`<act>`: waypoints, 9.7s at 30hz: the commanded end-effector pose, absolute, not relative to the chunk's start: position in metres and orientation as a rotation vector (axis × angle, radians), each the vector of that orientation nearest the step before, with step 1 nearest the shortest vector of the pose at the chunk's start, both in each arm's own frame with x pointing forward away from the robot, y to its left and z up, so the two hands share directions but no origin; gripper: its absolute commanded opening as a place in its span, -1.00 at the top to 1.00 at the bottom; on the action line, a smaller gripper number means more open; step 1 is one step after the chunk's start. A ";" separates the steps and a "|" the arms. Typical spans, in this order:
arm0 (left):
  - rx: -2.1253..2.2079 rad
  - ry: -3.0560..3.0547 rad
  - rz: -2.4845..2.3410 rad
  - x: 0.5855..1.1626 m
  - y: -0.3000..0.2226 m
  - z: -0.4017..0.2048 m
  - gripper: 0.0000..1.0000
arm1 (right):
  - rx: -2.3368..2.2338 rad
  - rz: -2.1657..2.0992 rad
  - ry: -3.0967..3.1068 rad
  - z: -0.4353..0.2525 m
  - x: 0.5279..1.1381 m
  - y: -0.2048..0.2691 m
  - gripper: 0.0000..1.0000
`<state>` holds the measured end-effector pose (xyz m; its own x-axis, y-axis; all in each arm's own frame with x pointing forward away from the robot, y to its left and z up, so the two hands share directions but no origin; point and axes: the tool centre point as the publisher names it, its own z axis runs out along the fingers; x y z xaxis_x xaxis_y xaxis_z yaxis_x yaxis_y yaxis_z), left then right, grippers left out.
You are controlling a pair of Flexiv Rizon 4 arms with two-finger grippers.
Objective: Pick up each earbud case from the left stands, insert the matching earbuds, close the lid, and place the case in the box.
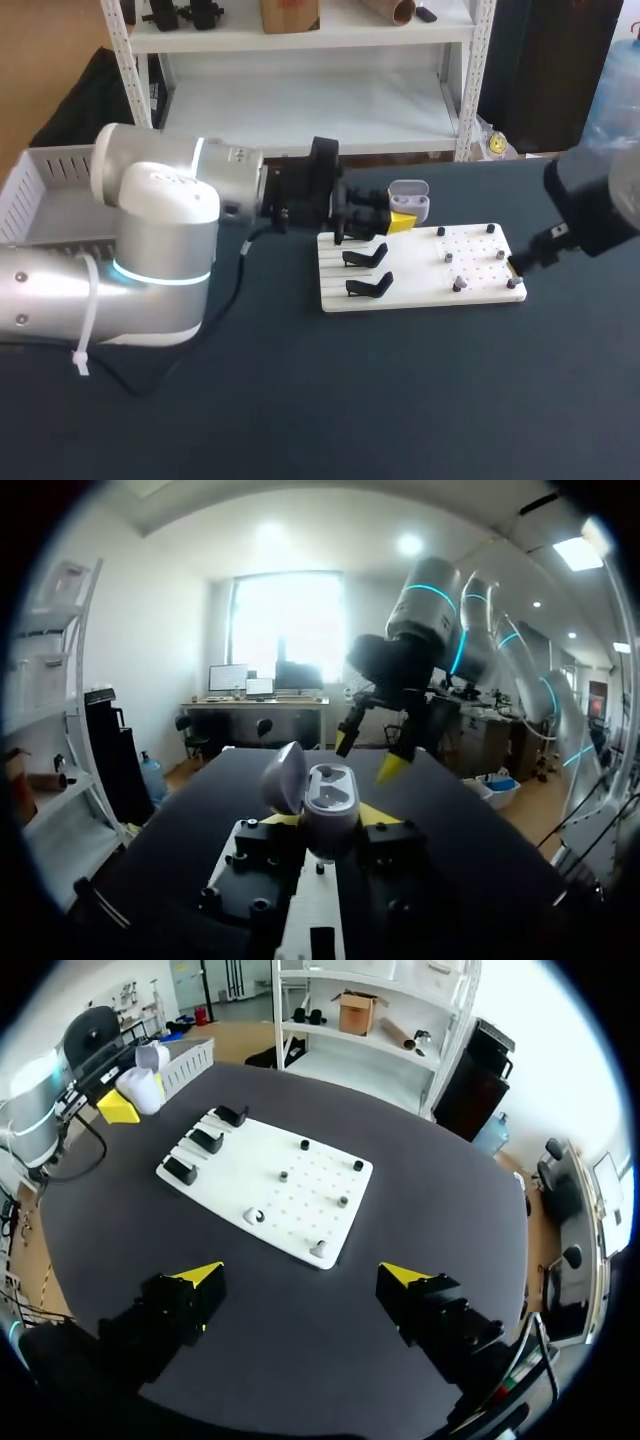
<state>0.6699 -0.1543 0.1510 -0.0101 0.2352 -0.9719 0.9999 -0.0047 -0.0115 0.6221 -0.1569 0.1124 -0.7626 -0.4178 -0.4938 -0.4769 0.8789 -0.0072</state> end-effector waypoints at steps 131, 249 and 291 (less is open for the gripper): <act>1.342 1.374 -1.079 0.669 -0.156 0.156 1.00 | -0.436 -0.225 2.872 0.039 0.647 -0.156 -0.82; 1.342 1.374 -1.079 0.669 -0.156 0.156 1.00 | -0.259 -0.292 2.945 0.017 0.662 -0.154 0.77; 1.342 1.374 -1.079 0.669 -0.156 0.156 1.00 | -0.337 -0.225 2.806 0.148 0.567 -0.121 1.00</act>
